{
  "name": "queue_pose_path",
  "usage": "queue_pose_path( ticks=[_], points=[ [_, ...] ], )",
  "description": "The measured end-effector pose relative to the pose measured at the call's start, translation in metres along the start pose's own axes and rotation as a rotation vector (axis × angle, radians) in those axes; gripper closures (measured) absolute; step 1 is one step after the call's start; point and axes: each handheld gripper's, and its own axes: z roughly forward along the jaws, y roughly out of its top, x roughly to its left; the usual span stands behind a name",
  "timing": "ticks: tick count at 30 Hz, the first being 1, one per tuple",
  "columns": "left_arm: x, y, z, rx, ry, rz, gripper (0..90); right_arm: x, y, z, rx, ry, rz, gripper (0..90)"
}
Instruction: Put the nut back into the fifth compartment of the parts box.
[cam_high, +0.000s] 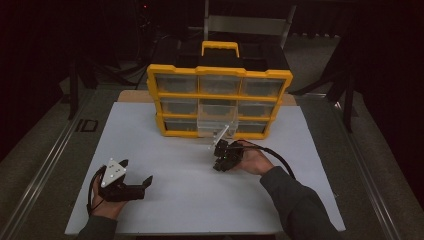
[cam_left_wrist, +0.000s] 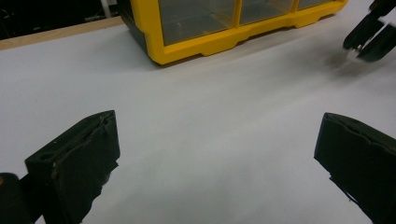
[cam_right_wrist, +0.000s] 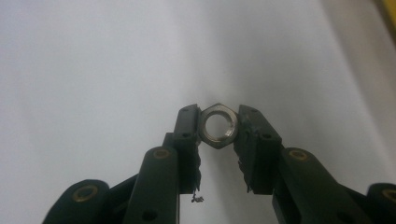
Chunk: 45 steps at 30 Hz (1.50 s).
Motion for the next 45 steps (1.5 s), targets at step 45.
queue_pose_path(
  ticks=[45],
  points=[
    [0.0,0.0,0.0,0.001,0.003,-0.002,0.6,-0.009,-0.009,-0.087,-0.089,-0.026,0.096,70.1]
  ],
)
